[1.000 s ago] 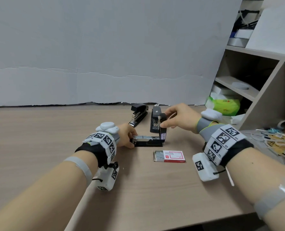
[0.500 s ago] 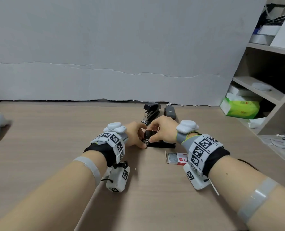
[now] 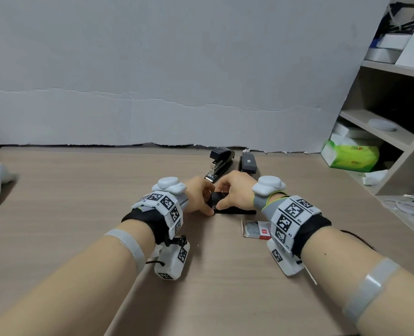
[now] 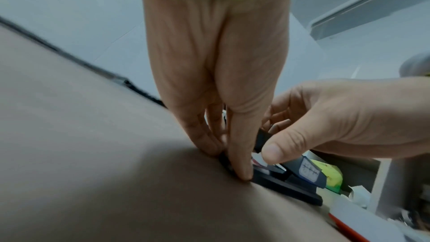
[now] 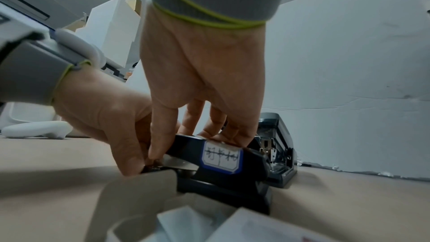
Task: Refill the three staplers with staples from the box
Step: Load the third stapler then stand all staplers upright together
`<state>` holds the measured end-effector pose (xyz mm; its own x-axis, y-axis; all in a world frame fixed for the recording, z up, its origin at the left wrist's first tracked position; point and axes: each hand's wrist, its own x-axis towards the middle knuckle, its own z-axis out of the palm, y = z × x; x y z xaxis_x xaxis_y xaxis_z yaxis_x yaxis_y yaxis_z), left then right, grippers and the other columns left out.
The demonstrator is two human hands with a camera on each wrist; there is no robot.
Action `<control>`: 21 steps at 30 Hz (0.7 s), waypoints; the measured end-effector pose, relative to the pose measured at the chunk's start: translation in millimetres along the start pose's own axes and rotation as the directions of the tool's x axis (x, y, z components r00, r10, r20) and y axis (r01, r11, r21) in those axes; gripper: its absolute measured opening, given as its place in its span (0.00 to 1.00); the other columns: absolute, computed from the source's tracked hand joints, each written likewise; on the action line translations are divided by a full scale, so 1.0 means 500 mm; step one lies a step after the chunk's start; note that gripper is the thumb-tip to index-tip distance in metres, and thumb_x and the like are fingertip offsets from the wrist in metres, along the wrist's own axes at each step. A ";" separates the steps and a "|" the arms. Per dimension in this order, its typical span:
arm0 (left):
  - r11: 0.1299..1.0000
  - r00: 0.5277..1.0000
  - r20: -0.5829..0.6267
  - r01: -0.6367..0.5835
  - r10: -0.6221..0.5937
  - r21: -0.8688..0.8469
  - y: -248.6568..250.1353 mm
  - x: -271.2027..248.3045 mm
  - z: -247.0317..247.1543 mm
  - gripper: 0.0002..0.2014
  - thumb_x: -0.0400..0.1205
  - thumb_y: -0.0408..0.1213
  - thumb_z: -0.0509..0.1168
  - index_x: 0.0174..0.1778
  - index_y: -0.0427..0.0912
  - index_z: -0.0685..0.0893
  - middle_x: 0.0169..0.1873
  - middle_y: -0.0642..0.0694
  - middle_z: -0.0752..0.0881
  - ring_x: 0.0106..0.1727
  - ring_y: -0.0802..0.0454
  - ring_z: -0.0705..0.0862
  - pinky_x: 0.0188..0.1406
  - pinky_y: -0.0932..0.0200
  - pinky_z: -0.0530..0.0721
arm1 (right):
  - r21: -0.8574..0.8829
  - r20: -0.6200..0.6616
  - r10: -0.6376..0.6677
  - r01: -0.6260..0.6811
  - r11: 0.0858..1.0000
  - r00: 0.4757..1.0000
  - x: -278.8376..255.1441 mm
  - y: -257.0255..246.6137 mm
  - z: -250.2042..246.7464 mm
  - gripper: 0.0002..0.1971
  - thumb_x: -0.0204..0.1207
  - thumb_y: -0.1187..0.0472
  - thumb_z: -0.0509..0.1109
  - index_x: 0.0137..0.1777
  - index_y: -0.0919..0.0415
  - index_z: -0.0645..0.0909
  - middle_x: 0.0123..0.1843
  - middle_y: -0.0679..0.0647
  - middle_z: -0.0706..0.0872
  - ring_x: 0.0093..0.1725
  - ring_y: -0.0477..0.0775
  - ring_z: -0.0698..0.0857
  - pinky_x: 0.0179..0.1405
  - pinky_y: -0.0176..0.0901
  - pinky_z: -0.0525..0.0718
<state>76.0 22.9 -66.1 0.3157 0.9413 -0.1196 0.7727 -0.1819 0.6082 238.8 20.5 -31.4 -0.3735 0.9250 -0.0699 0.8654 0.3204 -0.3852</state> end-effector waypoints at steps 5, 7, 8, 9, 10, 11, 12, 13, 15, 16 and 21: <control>0.997 0.998 0.033 -0.056 0.054 0.055 0.018 -0.009 -0.018 0.20 0.68 0.41 0.79 0.56 0.46 0.86 0.46 0.46 0.89 0.44 0.47 0.86 0.49 0.51 0.85 | 0.018 0.011 0.003 -0.003 1.000 1.000 0.000 0.005 0.005 0.17 0.60 0.51 0.84 0.48 0.48 0.85 0.46 0.46 0.85 0.50 0.52 0.86 0.49 0.43 0.83; 0.996 0.997 -0.007 -0.073 0.073 0.055 0.025 -0.009 -0.025 0.19 0.69 0.42 0.78 0.56 0.47 0.87 0.45 0.48 0.88 0.44 0.50 0.85 0.46 0.53 0.84 | 0.022 0.022 0.000 -0.001 1.000 1.000 -0.004 0.012 0.000 0.21 0.60 0.49 0.83 0.54 0.48 0.87 0.46 0.45 0.85 0.49 0.51 0.85 0.49 0.42 0.82; 0.995 0.997 -0.021 -0.076 0.078 0.071 0.029 -0.009 -0.025 0.18 0.70 0.43 0.78 0.56 0.48 0.87 0.43 0.50 0.86 0.44 0.50 0.84 0.44 0.55 0.82 | 0.017 0.031 -0.004 0.003 1.000 0.999 -0.008 0.017 -0.004 0.21 0.61 0.50 0.83 0.55 0.47 0.87 0.45 0.45 0.84 0.48 0.51 0.84 0.48 0.42 0.80; 0.993 0.997 -0.022 -0.076 0.078 0.091 0.035 -0.009 -0.024 0.18 0.71 0.45 0.77 0.57 0.48 0.87 0.42 0.52 0.85 0.43 0.51 0.84 0.41 0.59 0.80 | 0.007 0.044 -0.005 0.005 1.000 0.999 -0.014 0.022 -0.010 0.20 0.62 0.51 0.82 0.56 0.46 0.87 0.45 0.44 0.84 0.46 0.51 0.84 0.46 0.41 0.79; 0.992 0.997 -0.013 -0.070 0.072 0.103 0.042 -0.009 -0.021 0.18 0.72 0.46 0.77 0.58 0.49 0.86 0.41 0.53 0.85 0.43 0.52 0.83 0.40 0.61 0.78 | 0.001 0.056 -0.004 0.004 1.000 0.998 -0.020 0.030 -0.015 0.20 0.63 0.52 0.82 0.57 0.45 0.87 0.45 0.44 0.84 0.46 0.50 0.83 0.45 0.40 0.78; 0.992 0.998 0.005 -0.064 0.064 0.113 0.051 -0.009 -0.017 0.18 0.73 0.47 0.76 0.58 0.48 0.86 0.41 0.54 0.85 0.43 0.52 0.83 0.40 0.62 0.77 | -0.003 0.064 0.009 -0.009 1.000 0.998 -0.026 0.040 -0.020 0.20 0.64 0.53 0.81 0.57 0.45 0.87 0.45 0.44 0.84 0.47 0.50 0.84 0.46 0.40 0.79; 0.990 0.998 0.026 -0.061 0.059 0.124 0.063 -0.005 -0.011 0.17 0.74 0.48 0.76 0.57 0.47 0.87 0.41 0.52 0.86 0.43 0.51 0.84 0.41 0.61 0.77 | -0.004 0.065 0.029 -0.028 1.000 0.997 -0.035 0.053 -0.027 0.20 0.64 0.54 0.81 0.57 0.46 0.87 0.46 0.45 0.85 0.48 0.51 0.85 0.47 0.41 0.81; 0.988 0.997 0.040 -0.063 0.058 0.139 0.074 -0.004 -0.008 0.16 0.75 0.49 0.75 0.55 0.46 0.88 0.41 0.49 0.87 0.44 0.48 0.85 0.41 0.59 0.78 | -0.011 0.066 0.053 -0.053 0.999 0.996 -0.042 0.063 -0.033 0.20 0.64 0.55 0.81 0.57 0.48 0.87 0.48 0.46 0.86 0.49 0.52 0.86 0.49 0.43 0.83; 0.984 0.997 0.046 -0.074 0.067 0.163 0.098 -0.003 -0.005 0.15 0.76 0.50 0.73 0.51 0.44 0.89 0.39 0.46 0.89 0.42 0.46 0.86 0.43 0.55 0.81 | -0.032 0.060 0.108 -0.107 0.994 0.992 -0.051 0.087 -0.045 0.21 0.64 0.58 0.81 0.59 0.50 0.86 0.51 0.48 0.87 0.51 0.55 0.87 0.53 0.46 0.86; 0.982 0.997 0.036 -0.079 0.074 0.169 0.114 0.001 0.000 0.15 0.76 0.51 0.73 0.50 0.44 0.89 0.38 0.46 0.89 0.42 0.46 0.87 0.45 0.54 0.83 | -0.044 0.055 0.148 -0.146 0.988 0.987 -0.059 0.106 -0.053 0.22 0.64 0.59 0.80 0.60 0.51 0.85 0.52 0.49 0.87 0.52 0.56 0.87 0.54 0.47 0.86; 0.995 0.998 -0.027 -0.056 0.058 0.086 0.179 0.022 0.046 0.18 0.72 0.50 0.76 0.39 0.36 0.88 0.33 0.42 0.92 0.35 0.47 0.92 0.43 0.47 0.92 | -0.144 -0.070 0.342 -0.348 0.926 0.937 -0.082 0.173 -0.082 0.20 0.61 0.53 0.77 0.55 0.53 0.84 0.55 0.57 0.85 0.52 0.61 0.86 0.53 0.49 0.85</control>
<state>161.3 10.4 -30.8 0.3450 0.9365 -0.0623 0.7985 -0.2579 0.5439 342.8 18.7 -24.2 -0.0310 0.9907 -0.1324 0.9798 0.0039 -0.2000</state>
